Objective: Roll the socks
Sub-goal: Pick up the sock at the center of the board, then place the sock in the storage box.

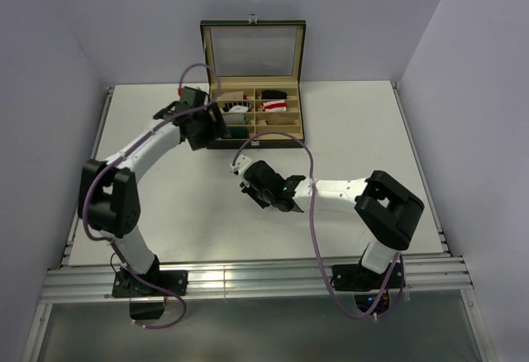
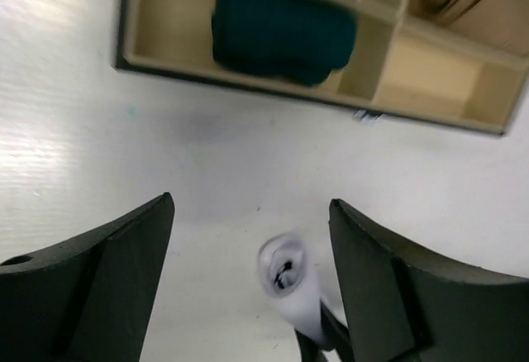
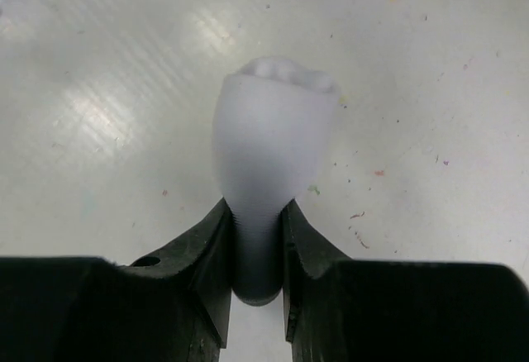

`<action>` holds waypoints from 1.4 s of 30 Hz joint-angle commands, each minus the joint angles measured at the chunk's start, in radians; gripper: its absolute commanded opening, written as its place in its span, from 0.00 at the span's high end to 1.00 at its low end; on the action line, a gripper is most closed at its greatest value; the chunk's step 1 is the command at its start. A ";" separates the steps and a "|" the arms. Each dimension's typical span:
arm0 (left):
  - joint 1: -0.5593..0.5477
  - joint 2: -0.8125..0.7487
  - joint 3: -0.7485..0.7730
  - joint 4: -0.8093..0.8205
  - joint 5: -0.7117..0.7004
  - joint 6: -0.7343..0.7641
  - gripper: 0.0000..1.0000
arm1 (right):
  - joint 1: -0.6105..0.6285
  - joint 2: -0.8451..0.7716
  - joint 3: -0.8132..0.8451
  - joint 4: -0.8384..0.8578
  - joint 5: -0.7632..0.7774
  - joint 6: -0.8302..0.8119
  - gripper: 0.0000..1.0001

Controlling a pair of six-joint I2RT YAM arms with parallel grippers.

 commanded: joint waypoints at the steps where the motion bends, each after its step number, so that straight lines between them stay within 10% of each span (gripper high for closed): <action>1: 0.068 -0.166 0.001 0.063 -0.024 -0.030 0.18 | -0.039 -0.088 0.016 -0.086 -0.128 -0.062 1.00; 18: 0.306 -0.826 -0.393 0.227 -0.275 0.145 0.01 | -0.487 -0.060 0.472 -0.387 -0.407 -0.561 1.00; 42: 0.263 -0.826 -0.539 0.302 -0.444 0.236 0.01 | -0.563 0.421 0.817 -0.514 -0.505 -0.898 0.96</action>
